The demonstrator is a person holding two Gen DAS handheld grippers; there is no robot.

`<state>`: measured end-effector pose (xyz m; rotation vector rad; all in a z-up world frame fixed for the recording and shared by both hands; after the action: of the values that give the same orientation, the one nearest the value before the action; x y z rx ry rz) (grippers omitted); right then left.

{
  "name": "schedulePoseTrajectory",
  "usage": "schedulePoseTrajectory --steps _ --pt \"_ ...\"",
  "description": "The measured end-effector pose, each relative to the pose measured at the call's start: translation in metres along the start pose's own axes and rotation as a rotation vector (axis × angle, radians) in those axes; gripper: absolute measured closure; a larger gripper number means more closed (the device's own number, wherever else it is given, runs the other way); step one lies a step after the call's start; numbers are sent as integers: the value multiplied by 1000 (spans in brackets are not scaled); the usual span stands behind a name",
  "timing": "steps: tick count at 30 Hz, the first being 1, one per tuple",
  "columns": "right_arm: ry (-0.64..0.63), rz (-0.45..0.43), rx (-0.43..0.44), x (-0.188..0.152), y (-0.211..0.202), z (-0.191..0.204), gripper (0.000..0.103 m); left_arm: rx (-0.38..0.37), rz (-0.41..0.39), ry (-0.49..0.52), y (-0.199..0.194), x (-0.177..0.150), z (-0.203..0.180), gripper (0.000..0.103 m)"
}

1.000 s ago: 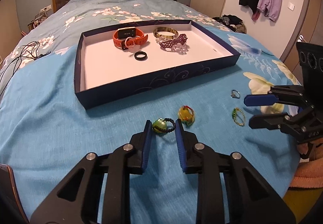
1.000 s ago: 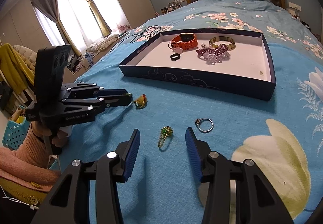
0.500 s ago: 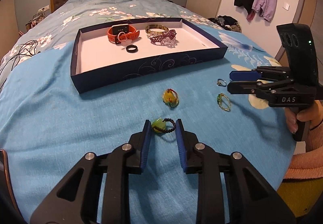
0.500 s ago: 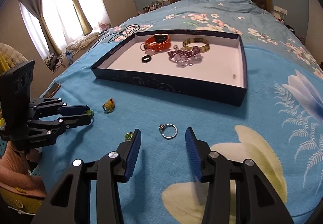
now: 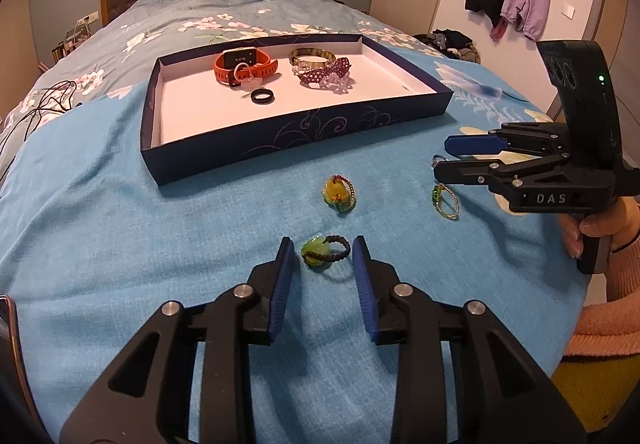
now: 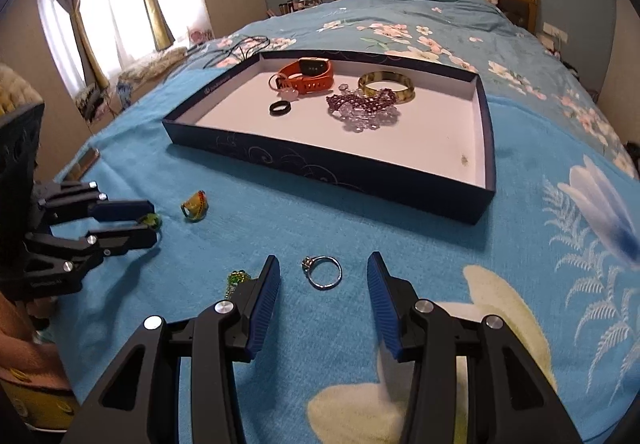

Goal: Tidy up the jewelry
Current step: 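Grasp the silver ring with the right tool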

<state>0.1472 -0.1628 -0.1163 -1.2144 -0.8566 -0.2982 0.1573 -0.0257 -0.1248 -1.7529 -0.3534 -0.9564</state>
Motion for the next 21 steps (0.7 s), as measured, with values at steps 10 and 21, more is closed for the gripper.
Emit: schedulePoseTrajectory --steps 10,21 --pt "-49 4 -17 0 2 6 85 0 0 -10 2 0 3 79" --pt "13 -19 29 0 -6 2 85 6 -10 -20 0 2 3 82"
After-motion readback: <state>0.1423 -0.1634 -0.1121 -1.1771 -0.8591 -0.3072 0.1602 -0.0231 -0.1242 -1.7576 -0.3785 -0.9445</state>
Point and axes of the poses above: each gripper's, at about its wrist camera, not at the fingertips, and y roughly the way its jaws point, z to its left, x to its top, the point moved 6 cm from there along y, roughly the way its jaws point, and after that the axes turned 8 degrees about -z, right-handed, at the moved point
